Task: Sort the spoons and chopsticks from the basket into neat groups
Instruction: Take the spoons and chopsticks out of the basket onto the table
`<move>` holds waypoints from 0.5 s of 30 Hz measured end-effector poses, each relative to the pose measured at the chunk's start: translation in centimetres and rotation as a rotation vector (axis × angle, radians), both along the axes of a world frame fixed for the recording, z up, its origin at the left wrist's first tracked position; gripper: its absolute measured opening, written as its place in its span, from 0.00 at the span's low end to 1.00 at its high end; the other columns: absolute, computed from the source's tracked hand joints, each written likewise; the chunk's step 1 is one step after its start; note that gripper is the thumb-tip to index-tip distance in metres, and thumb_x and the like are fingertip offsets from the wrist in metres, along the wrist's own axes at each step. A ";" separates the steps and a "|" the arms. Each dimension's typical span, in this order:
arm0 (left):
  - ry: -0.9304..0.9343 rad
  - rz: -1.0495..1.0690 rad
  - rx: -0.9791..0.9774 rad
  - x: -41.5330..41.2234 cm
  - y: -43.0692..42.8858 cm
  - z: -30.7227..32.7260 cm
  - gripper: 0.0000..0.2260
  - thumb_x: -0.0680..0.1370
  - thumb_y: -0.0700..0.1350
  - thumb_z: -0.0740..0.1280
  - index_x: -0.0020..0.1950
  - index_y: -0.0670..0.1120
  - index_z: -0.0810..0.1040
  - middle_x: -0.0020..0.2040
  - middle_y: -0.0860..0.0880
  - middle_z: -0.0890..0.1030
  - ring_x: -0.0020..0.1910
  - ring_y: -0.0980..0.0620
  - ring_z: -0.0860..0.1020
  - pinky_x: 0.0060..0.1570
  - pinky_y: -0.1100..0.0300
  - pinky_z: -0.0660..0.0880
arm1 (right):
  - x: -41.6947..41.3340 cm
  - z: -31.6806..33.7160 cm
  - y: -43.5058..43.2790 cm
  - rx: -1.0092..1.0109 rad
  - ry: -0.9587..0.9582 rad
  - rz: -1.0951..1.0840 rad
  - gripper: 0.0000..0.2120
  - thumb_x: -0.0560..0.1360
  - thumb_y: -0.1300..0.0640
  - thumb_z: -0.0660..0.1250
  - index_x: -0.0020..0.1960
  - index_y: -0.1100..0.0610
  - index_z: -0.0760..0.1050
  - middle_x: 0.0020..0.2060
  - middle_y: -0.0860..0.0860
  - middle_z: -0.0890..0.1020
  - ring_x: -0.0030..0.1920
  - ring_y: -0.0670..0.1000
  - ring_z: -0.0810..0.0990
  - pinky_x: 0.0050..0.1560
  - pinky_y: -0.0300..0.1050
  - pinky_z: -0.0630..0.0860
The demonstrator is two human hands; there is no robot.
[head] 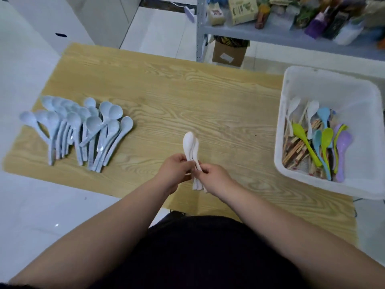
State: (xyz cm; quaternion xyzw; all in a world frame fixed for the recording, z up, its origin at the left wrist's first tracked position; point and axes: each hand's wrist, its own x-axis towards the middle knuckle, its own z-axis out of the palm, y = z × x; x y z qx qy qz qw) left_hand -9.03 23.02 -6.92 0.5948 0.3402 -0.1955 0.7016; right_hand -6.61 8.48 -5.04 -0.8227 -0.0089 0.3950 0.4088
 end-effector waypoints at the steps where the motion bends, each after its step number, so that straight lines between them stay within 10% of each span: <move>1: 0.006 0.000 0.026 0.2 1.8 -0.4 0.06 0.78 0.32 0.65 0.53 0.36 0.79 0.48 0.38 0.85 0.45 0.46 0.85 0.41 0.56 0.82 | 0.4 -0.5 1.9 -0.021 0.027 -0.003 0.13 0.81 0.44 0.63 0.47 0.49 0.81 0.38 0.47 0.84 0.38 0.49 0.83 0.32 0.40 0.76; 7: 0.078 -0.036 0.208 1.9 9.2 -3.4 0.06 0.77 0.37 0.69 0.53 0.38 0.81 0.49 0.38 0.85 0.49 0.43 0.85 0.43 0.51 0.84 | 2.7 -3.7 9.4 -0.079 0.106 -0.056 0.09 0.81 0.48 0.64 0.47 0.49 0.81 0.38 0.50 0.83 0.38 0.52 0.81 0.38 0.44 0.75; 15: 0.090 -0.289 0.641 3.9 12.4 -4.0 0.09 0.76 0.44 0.69 0.54 0.44 0.77 0.51 0.45 0.81 0.50 0.44 0.81 0.46 0.52 0.77 | 4.4 -5.8 13.4 -0.268 -0.051 0.001 0.17 0.79 0.57 0.64 0.67 0.54 0.76 0.61 0.57 0.81 0.60 0.60 0.79 0.57 0.47 0.76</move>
